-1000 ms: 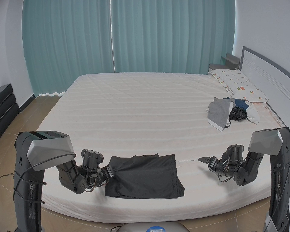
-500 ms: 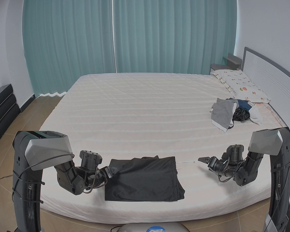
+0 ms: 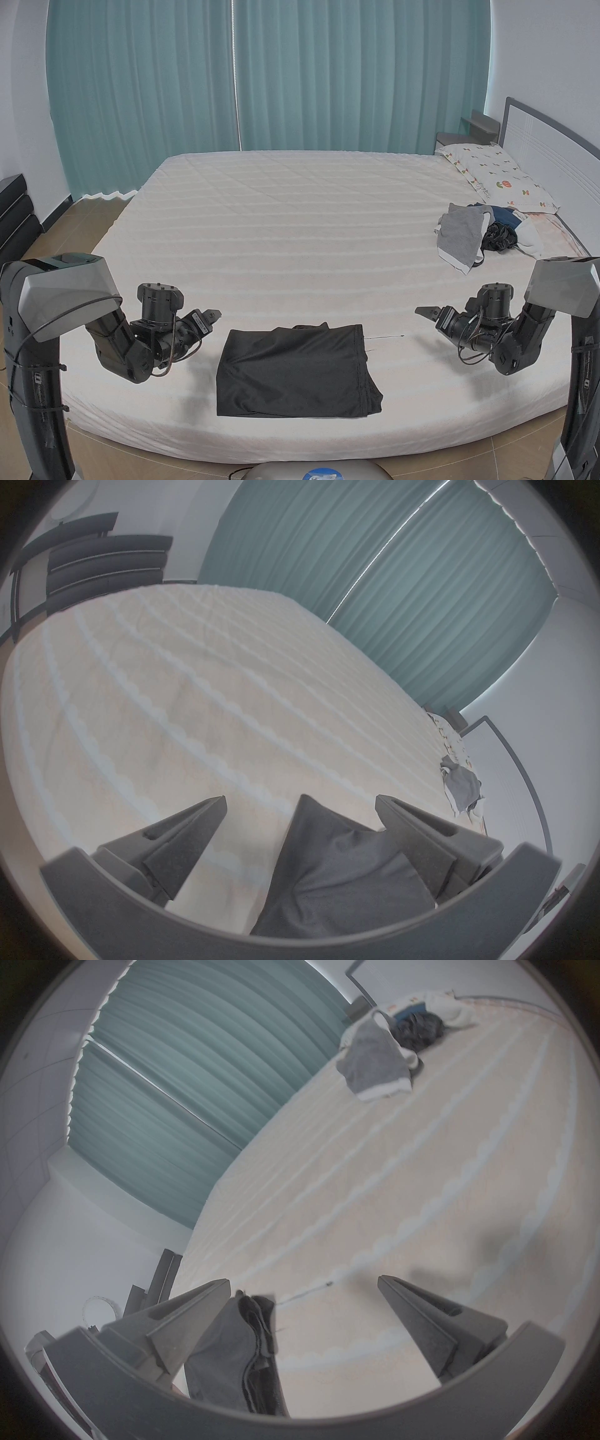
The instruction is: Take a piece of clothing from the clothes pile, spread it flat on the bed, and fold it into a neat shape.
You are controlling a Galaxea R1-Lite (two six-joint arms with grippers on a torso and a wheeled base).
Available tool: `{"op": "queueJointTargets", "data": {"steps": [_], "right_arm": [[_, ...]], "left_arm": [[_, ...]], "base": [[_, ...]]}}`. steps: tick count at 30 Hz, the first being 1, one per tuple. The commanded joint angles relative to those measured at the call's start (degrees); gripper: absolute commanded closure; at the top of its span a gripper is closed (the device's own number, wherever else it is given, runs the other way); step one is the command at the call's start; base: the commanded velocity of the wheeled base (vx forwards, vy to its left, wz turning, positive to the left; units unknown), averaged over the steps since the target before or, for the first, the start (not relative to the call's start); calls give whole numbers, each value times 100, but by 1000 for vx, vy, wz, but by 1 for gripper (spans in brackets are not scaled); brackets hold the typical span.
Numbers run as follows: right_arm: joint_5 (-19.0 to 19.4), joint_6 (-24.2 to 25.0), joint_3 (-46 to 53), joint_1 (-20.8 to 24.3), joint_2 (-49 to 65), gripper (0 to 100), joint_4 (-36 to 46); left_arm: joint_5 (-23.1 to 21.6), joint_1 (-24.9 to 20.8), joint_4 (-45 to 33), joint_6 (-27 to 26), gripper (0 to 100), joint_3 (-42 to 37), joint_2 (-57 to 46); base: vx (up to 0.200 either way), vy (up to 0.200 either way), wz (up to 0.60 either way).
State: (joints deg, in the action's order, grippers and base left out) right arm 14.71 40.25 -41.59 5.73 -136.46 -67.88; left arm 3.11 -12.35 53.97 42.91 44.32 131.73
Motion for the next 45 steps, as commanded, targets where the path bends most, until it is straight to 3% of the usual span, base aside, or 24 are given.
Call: {"op": "queueJointTargets", "data": {"steps": [1, 3, 7, 12, 15, 18, 20, 23, 24, 25, 29, 34, 35, 38, 45], "right_arm": [[-188, -272, 204, -46, 840, 0, 38], [-469, -431, 697, -19, 1579, 0, 90], [-487, -791, 1444, -63, 2704, 0, 108], [-487, -1635, 2551, -116, 4523, 0, 143], [-487, -2092, 2797, -90, 5411, 0, 389], [-487, -2689, 2850, -125, 6342, 0, 1022], [-478, -2777, 2876, -125, 6764, 0, 1374], [-469, -2848, 2947, -125, 8250, 0, 2841], [-469, -2848, 2947, -125, 8250, 0, 2841], [-461, -2918, 2903, -116, 9067, 0, 3632], [-452, -3296, 2788, -125, 10561, 0, 5232], [-461, -3375, 2639, -72, 12117, 0, 6753], [-461, -3375, 2639, -72, 12117, 0, 6753], [-469, -3560, 2498, -63, 13048, 0, 7842], [-575, -4201, 2551, -503, 13558, 0, 8106]], "left_arm": [[49, 251, 8, -222, 0, -275, -719], [67, 400, 8, -274, 0, -697, -1475], [85, 541, 17, -608, 0, -1224, -2407], [129, 611, 17, -1004, 0, -2016, -3945], [392, 664, -27, -1364, 0, -2103, -4762], [594, 672, -71, -1900, 0, -2262, -5500], [665, 672, -62, -2085, 0, -2446, -5773], [770, 690, -79, -2516, 0, -2903, -6696], [770, 690, -79, -2516, 0, -2903, -6696], [841, 690, -176, -2718, 0, -3088, -7144], [1113, 681, -853, -3228, 0, -3228, -8005], [1236, 681, -1925, -3307, 0, -3220, -9077], [1236, 681, -1925, -3307, 0, -3220, -9077], [1781, 681, -2725, -3702, 0, -3193, -9798], [1957, 699, -3191, -4511, 0, -3237, -10888]], "base": [[0, 0, 0], [0, 0, 0], [0, 0, 0], [0, 0, 0], [0, 0, 0], [0, 0, 0], [0, 0, 0], [0, 0, 0], [0, 0, 0], [0, 0, 0], [0, 0, 0], [0, 0, 0], [0, 0, 0], [0, 0, 0], [0, 0, 0]]}}
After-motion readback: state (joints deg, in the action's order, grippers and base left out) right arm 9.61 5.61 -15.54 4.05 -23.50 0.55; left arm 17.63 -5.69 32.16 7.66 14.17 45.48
